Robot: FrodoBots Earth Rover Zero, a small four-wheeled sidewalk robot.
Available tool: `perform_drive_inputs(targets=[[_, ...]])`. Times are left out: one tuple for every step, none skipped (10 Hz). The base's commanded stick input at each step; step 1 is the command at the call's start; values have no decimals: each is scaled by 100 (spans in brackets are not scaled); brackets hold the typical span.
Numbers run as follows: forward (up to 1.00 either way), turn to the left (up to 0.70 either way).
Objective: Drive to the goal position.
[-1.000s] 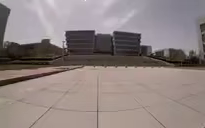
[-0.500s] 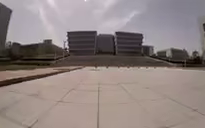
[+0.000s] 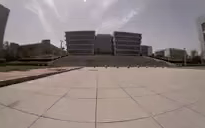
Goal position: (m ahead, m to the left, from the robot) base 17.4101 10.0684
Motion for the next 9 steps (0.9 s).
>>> perform_drive_inputs(targets=[[100,0],[100,0],[100,0],[100,0],[100,0],[100,0],[100,0],[100,0],[100,0]])
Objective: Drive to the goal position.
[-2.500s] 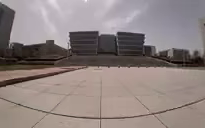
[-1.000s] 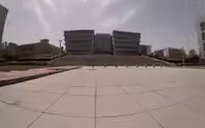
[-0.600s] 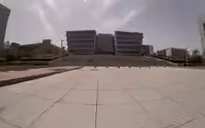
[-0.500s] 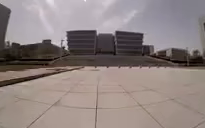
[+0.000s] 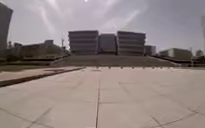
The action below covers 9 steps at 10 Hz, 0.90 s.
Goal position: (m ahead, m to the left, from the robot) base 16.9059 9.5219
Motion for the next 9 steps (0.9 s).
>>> perform_drive_inputs(targets=[[100,0],[100,0],[100,0],[100,0],[100,0],[100,0],[100,0],[100,0],[100,-1]])
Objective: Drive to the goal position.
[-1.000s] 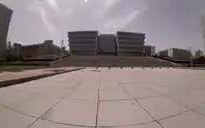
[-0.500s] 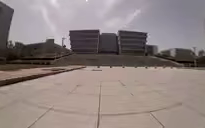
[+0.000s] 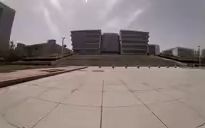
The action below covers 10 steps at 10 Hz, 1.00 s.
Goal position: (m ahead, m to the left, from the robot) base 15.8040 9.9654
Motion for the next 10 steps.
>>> perform_drive_inputs(targets=[[100,-3],[100,-27],[100,-36],[100,-32],[100,-19],[100,-3],[100,0],[100,0],[100,0],[100,0]])
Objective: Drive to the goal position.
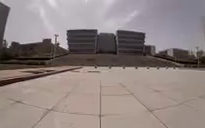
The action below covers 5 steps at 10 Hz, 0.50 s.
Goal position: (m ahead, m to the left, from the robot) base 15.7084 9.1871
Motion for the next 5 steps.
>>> perform_drive_inputs(targets=[[100,0],[100,0],[100,0],[100,0],[100,0]])
